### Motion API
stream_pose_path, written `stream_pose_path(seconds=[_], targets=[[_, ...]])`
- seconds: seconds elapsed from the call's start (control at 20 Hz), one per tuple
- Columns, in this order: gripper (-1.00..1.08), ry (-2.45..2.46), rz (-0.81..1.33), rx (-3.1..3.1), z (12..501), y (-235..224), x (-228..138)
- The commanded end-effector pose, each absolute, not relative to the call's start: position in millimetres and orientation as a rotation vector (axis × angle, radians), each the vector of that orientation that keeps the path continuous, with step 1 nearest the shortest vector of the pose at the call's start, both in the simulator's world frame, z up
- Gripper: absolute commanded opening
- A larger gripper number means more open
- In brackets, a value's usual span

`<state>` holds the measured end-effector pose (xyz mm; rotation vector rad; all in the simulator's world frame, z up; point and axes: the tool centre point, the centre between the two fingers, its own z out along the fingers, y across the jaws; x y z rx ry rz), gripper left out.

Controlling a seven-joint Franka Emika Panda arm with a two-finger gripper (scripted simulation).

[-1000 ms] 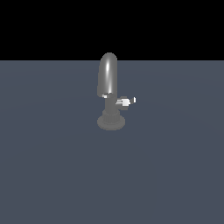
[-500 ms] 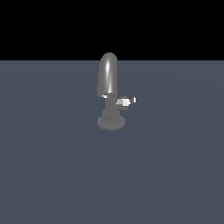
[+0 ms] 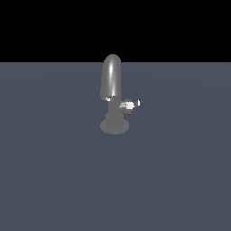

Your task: Turn on the faucet by rotating a designated handle.

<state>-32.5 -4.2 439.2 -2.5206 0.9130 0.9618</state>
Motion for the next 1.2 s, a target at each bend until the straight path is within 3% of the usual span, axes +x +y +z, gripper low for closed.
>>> stream_pose_path(seconds=[0.0, 1.15], targets=[[-1.00, 0.957, 1.015, -2.463, 430, -8, -21], [-1.00, 1.317, 1.448, -1.826, 318, -51, 55]])
